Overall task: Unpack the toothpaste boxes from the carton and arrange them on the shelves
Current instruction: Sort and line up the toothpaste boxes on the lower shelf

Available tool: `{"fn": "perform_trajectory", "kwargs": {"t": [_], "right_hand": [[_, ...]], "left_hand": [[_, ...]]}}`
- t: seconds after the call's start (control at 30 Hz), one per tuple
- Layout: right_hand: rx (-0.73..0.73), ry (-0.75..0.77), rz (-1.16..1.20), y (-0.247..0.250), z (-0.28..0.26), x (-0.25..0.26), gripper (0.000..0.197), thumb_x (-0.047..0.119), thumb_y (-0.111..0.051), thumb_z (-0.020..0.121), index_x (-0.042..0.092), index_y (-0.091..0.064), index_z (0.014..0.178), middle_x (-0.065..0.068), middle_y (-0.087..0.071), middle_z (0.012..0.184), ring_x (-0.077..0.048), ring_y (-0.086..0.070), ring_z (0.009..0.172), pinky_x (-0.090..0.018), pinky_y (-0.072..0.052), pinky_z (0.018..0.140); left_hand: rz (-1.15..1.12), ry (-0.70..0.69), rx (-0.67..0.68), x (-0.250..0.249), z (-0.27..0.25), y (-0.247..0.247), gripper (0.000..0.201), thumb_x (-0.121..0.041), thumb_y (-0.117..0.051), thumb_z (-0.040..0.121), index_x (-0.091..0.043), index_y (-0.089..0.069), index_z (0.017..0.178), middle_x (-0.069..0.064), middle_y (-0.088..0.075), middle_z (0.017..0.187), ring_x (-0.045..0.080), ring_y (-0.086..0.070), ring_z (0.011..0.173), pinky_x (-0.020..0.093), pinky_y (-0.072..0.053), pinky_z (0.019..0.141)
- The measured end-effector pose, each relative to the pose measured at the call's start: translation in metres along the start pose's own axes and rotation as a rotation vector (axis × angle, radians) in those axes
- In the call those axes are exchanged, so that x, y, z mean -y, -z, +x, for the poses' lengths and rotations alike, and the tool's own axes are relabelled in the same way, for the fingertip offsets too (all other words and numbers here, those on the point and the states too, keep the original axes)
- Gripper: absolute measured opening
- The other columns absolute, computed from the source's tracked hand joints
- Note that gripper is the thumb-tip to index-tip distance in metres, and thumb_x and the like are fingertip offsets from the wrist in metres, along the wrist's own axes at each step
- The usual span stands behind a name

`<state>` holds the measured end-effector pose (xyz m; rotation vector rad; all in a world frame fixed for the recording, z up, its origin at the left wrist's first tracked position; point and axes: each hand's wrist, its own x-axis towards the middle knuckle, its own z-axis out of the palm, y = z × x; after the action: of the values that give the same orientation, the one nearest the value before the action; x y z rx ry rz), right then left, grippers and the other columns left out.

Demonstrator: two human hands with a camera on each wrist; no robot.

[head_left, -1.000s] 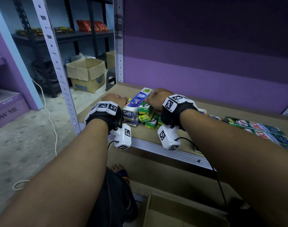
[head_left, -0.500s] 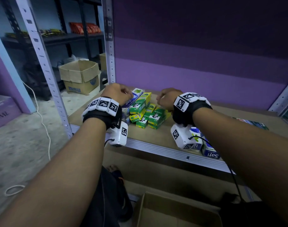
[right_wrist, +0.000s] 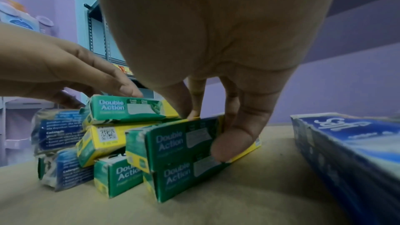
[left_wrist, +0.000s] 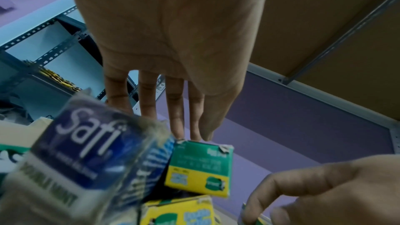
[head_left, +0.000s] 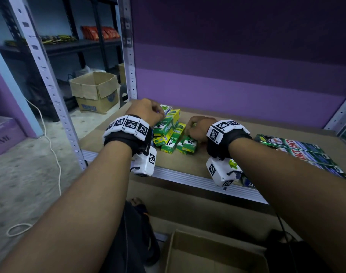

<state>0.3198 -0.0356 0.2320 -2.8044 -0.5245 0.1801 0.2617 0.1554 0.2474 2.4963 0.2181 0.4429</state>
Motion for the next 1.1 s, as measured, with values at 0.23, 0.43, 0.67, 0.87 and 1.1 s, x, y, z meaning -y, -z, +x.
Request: {"fn": "perform_trajectory", "kwargs": {"t": [0.23, 0.43, 0.67, 0.87, 1.1], "right_hand": [[-0.030, -0.054, 0.086, 0.010, -0.005, -0.020, 0.024, 0.032, -0.048, 0.091, 0.022, -0.056, 0.111, -0.004, -0.066, 0.109, -0.026, -0.064, 0.096, -0.032, -0.054, 0.084], [-0.106, -0.088, 0.156, 0.029, -0.015, -0.048, 0.019, 0.031, -0.051, 0.088, 0.022, -0.060, 0.103, 0.000, -0.065, 0.108, -0.024, -0.062, 0.096, -0.029, -0.052, 0.082], [-0.104, -0.149, 0.246, 0.044, -0.030, -0.082, 0.011, 0.038, -0.059, 0.077, 0.035, -0.061, 0.087, 0.009, -0.066, 0.088, -0.023, -0.069, 0.079, -0.043, -0.061, 0.077], [-0.110, -0.186, 0.319, 0.047, -0.042, -0.102, 0.009, 0.034, -0.062, 0.078, 0.034, -0.064, 0.087, 0.005, -0.069, 0.089, -0.024, -0.072, 0.076, -0.044, -0.062, 0.071], [-0.100, -0.224, 0.345, 0.045, -0.049, -0.112, 0.004, 0.028, -0.064, 0.084, 0.029, -0.065, 0.088, 0.004, -0.068, 0.090, -0.025, -0.072, 0.078, -0.045, -0.062, 0.071]], "left_hand": [[0.040, -0.059, 0.016, -0.026, -0.003, -0.013, 0.012, -0.022, -0.063, 0.082, -0.021, -0.074, 0.087, 0.001, -0.073, 0.089, 0.021, -0.068, 0.088, 0.035, -0.056, 0.087], [0.171, -0.116, 0.062, -0.055, -0.001, -0.038, 0.012, -0.028, -0.067, 0.081, -0.027, -0.074, 0.090, -0.004, -0.071, 0.094, 0.022, -0.064, 0.099, 0.036, -0.054, 0.091], [0.267, -0.183, 0.187, -0.077, 0.003, -0.074, 0.025, -0.034, -0.068, 0.085, -0.025, -0.070, 0.108, 0.000, -0.066, 0.112, 0.021, -0.062, 0.103, 0.031, -0.052, 0.092], [0.349, -0.156, 0.287, -0.074, 0.009, -0.100, 0.040, -0.035, -0.068, 0.085, -0.026, -0.062, 0.124, 0.005, -0.059, 0.131, 0.026, -0.056, 0.118, 0.034, -0.048, 0.100], [0.354, -0.131, 0.259, -0.070, 0.011, -0.109, 0.043, -0.029, -0.070, 0.083, -0.034, -0.062, 0.125, 0.004, -0.054, 0.140, 0.027, -0.054, 0.123, 0.032, -0.046, 0.100]]}}
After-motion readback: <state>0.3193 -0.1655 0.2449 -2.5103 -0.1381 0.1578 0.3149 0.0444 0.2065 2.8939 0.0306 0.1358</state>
